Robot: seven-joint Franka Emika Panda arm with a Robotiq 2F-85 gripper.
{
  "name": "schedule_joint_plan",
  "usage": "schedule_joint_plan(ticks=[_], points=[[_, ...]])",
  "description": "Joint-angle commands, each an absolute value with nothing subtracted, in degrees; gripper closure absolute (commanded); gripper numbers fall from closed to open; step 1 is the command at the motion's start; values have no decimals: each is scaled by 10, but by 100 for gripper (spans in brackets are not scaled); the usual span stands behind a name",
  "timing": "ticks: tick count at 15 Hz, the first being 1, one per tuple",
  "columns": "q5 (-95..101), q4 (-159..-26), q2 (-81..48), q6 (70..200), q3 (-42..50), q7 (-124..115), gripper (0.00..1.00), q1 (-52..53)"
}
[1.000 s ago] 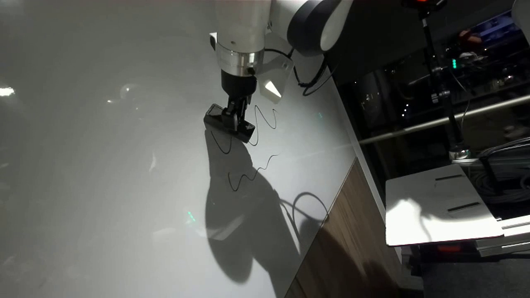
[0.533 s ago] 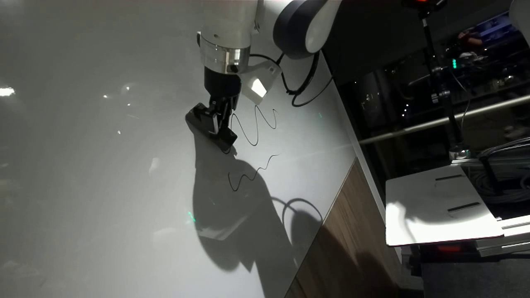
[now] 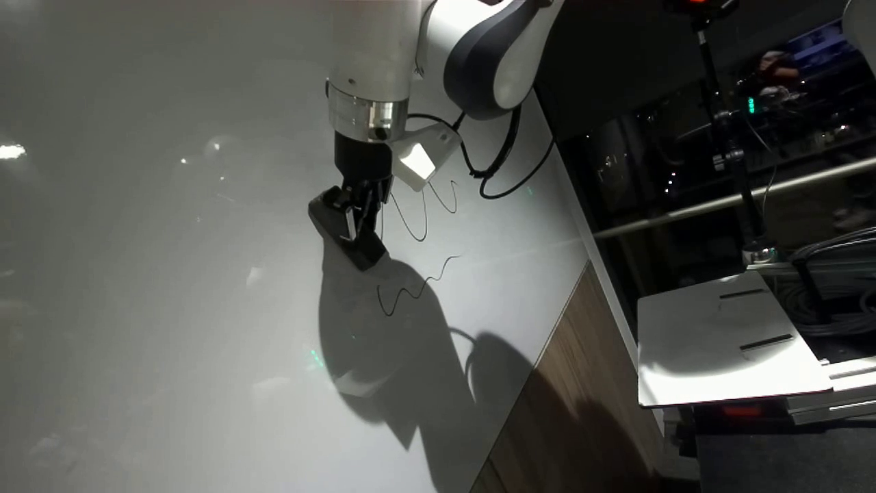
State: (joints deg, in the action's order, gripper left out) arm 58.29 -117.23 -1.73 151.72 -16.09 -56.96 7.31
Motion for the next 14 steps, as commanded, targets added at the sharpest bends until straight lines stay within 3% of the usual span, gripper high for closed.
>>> schedule_joint_plan(ticks=[1, 14], points=[[597, -1167, -39, 1524, -138, -568, 71, 50], [587, -1267, 77, 1562, -12, -534, 71, -65]])
